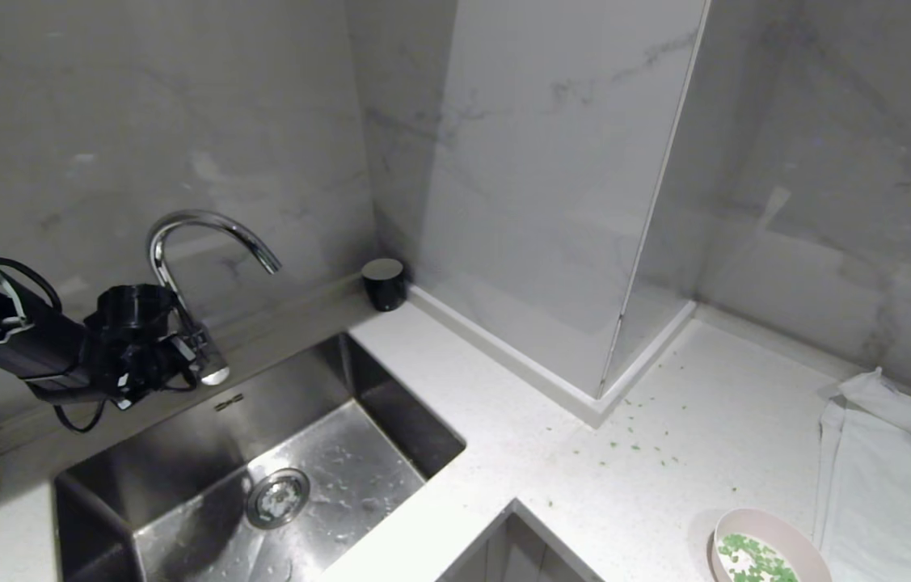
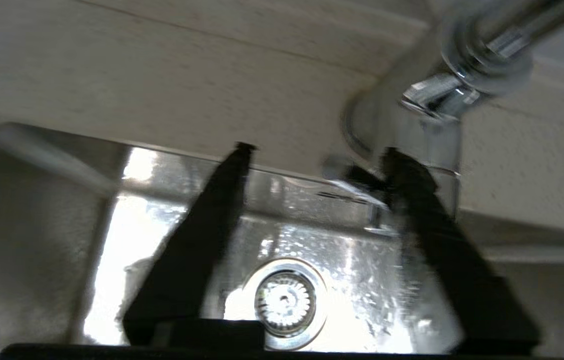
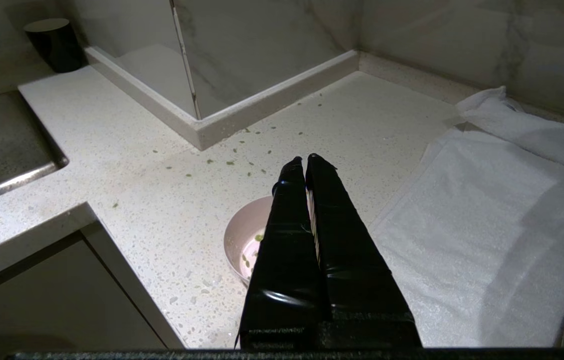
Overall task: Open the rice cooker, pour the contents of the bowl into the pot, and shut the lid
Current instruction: Turn on the tap
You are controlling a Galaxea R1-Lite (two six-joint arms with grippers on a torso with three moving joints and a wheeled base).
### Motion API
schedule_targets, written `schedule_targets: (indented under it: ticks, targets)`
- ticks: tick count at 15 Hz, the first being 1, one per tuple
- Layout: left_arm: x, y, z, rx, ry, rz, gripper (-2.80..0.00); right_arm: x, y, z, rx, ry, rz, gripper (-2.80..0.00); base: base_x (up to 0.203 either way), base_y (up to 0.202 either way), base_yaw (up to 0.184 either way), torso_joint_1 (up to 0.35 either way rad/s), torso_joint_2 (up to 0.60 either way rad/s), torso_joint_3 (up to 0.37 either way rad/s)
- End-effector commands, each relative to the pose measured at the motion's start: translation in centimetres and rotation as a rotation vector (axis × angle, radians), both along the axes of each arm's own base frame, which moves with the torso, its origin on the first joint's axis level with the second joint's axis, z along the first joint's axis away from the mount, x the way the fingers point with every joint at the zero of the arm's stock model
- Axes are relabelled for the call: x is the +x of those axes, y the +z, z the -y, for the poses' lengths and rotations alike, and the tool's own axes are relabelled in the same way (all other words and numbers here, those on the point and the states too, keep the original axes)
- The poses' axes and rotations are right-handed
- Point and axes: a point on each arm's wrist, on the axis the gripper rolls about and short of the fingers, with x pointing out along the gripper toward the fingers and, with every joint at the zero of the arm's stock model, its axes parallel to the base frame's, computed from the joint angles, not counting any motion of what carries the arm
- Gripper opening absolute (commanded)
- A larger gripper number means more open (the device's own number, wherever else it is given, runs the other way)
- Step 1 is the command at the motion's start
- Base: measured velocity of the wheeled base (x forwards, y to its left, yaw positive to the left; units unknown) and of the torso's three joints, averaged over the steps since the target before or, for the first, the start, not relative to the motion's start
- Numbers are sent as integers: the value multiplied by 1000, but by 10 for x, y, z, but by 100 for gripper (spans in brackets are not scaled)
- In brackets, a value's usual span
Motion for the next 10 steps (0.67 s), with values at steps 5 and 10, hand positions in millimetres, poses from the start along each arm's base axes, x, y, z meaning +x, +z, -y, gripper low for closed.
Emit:
schedule_targets:
  ticks: [5,10]
  targets:
    - [15,-16,-11,-4,32,7,-280,0,0,0,1,1,-1,-280,0,0,0,0,0,0]
    - [13,-15,-13,-3,41,4,-280,0,0,0,0,1,-1,-280,0,0,0,0,0,0]
